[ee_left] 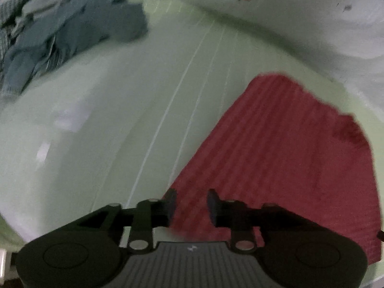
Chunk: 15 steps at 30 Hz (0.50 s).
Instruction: Fold clothes
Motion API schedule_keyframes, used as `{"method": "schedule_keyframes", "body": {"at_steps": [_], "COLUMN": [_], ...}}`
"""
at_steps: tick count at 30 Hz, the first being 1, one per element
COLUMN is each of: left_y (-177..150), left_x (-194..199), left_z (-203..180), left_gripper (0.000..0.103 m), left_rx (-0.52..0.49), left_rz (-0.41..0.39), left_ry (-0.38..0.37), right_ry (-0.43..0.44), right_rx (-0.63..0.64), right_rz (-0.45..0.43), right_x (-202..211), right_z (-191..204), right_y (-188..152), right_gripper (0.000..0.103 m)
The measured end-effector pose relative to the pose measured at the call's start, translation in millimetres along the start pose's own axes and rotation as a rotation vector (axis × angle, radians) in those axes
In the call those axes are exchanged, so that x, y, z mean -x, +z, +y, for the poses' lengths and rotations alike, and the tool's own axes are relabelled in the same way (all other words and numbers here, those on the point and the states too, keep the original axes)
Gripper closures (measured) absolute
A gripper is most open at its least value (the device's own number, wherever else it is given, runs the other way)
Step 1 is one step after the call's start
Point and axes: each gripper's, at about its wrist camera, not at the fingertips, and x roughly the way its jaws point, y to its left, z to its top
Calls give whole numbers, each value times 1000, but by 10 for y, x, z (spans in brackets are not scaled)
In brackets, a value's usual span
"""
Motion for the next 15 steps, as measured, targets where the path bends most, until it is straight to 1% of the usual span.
{"method": "schedule_keyframes", "body": {"at_steps": [3, 6, 10, 12, 14, 15], "left_y": [180, 391, 718, 880, 1070, 1166], "left_x": [11, -89, -337, -476, -637, -723], "left_z": [-163, -326, -497, -566, -644, -682], "left_gripper": [64, 61, 59, 54, 44, 43], "left_rx": [-28, -60, -79, -88, -92, -92], "left_rz": [-42, -58, -52, -46, -32, -21], "left_ry": [-29, -50, -86, -107, -141, -163], "right_ry": [31, 69, 116, 146, 168, 165], "right_rx": [3, 15, 47, 57, 73, 89], "right_rz": [-47, -68, -92, -102, -101, -95], "right_x": [-3, -112, -298, -442, -584, -661], "right_z": [63, 173, 422, 550, 650, 727], "right_y": [177, 394, 700, 912, 1115, 1220], "right_gripper": [7, 7, 7, 7, 7, 7]}}
